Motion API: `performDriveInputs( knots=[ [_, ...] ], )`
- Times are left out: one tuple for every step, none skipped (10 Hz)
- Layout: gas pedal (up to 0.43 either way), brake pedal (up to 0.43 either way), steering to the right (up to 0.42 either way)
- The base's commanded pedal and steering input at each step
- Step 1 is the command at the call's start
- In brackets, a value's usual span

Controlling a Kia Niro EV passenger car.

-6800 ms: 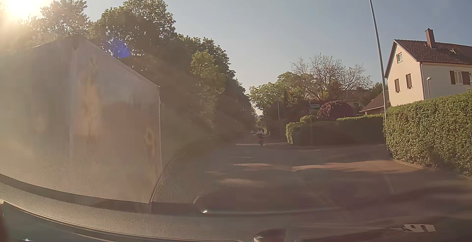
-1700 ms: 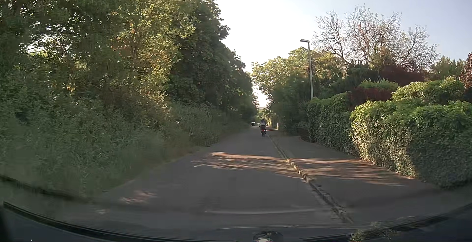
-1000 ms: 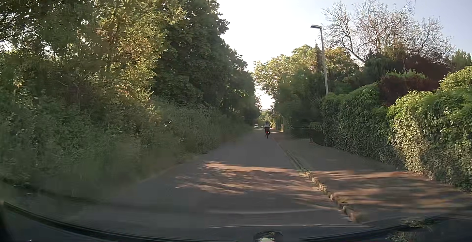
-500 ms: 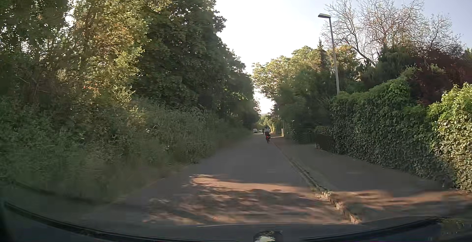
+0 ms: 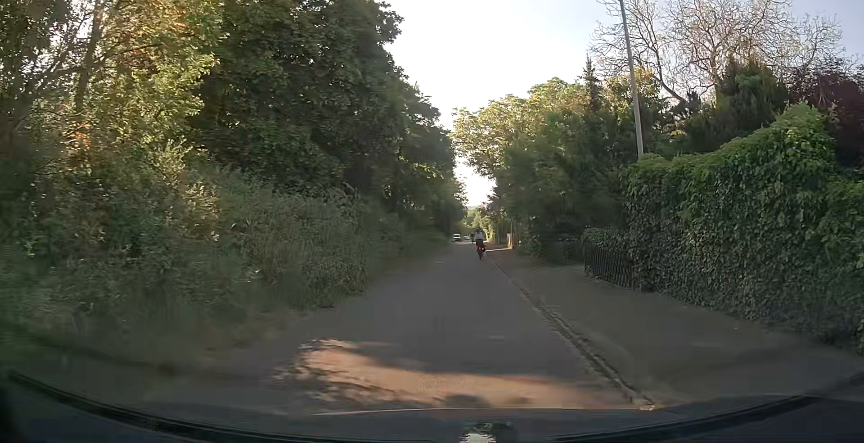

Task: Follow the waypoints while adhering to traffic rules and regulations

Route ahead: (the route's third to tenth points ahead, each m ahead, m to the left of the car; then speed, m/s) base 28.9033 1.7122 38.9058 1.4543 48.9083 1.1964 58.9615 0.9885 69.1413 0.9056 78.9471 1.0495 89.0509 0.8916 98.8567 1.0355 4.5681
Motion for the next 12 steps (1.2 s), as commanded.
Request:
performDriveInputs(
  knots=[
    [0.098, 0.000, 0.034],
    [0.098, 0.000, 0.026],
    [0.098, 0.000, 0.026],
    [0.098, 0.000, 0.023],
    [0.098, 0.000, 0.014],
    [0.098, 0.000, 0.003],
    [0.098, 0.000, 0.001],
    [0.098, 0.000, 0.001],
    [0.098, 0.000, 0.002],
    [0.098, 0.000, 0.001],
    [0.098, 0.000, 0.001],
    [0.098, 0.000, 0.001]
  ],
)
